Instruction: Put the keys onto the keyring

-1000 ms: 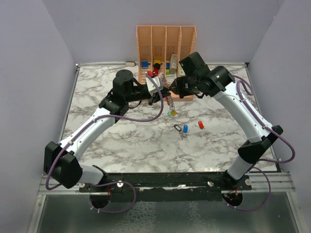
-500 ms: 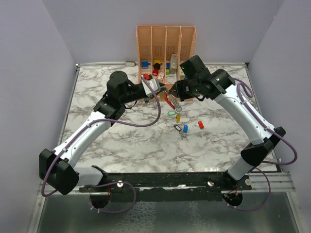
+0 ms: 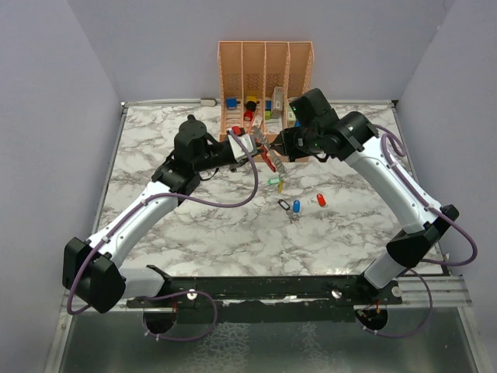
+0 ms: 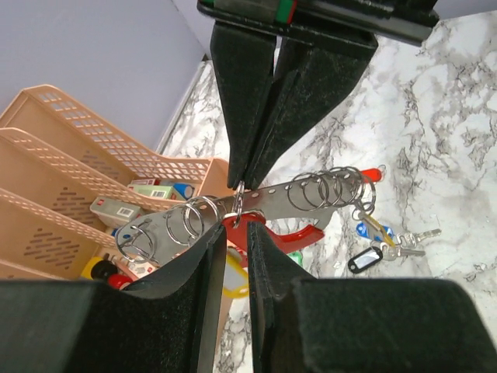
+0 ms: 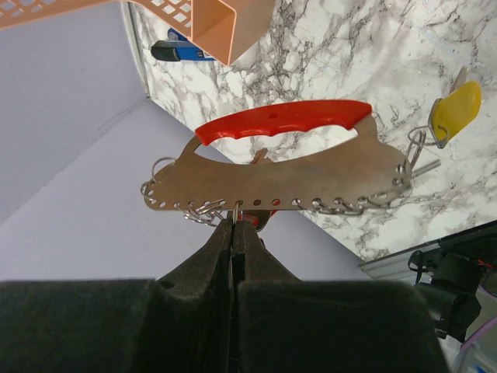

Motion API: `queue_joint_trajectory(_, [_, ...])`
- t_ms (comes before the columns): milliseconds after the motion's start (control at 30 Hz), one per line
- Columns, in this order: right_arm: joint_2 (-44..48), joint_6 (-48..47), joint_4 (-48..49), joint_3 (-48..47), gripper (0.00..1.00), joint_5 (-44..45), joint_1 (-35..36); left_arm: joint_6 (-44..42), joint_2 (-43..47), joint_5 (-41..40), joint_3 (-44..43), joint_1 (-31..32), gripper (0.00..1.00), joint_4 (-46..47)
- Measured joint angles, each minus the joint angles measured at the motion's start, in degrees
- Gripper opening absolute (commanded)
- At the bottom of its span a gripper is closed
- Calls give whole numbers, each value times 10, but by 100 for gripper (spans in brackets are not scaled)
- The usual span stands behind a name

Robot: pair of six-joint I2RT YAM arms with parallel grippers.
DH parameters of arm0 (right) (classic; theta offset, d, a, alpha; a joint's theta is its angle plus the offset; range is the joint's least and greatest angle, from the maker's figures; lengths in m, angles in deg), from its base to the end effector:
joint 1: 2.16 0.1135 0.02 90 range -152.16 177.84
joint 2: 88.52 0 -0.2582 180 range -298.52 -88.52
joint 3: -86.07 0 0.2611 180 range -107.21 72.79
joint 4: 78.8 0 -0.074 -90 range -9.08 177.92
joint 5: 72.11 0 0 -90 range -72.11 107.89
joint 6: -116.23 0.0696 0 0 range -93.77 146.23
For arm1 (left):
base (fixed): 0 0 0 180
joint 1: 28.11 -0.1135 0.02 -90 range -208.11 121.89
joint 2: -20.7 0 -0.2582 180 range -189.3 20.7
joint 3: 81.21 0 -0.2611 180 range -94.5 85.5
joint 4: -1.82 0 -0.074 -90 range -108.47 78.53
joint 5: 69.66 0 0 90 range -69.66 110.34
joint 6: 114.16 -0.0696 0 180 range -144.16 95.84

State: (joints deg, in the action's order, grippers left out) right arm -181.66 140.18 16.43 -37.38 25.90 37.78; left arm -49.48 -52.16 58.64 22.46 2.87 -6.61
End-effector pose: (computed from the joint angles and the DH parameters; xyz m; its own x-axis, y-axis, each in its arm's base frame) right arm 0.2689 0.2125 0.3868 -0.2710 0.9534 0.1323 0.8030 0.1481 0.5773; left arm 0.2630 -0.2082 0.3649 0.3322 0.1921 -0.9235 0.8754 0.3019 0.3776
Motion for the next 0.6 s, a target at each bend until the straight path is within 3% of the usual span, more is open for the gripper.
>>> queue_joint_trajectory(600, [12, -6, 28, 20, 1, -15, 0, 6, 0, 5, 17, 0, 20, 28])
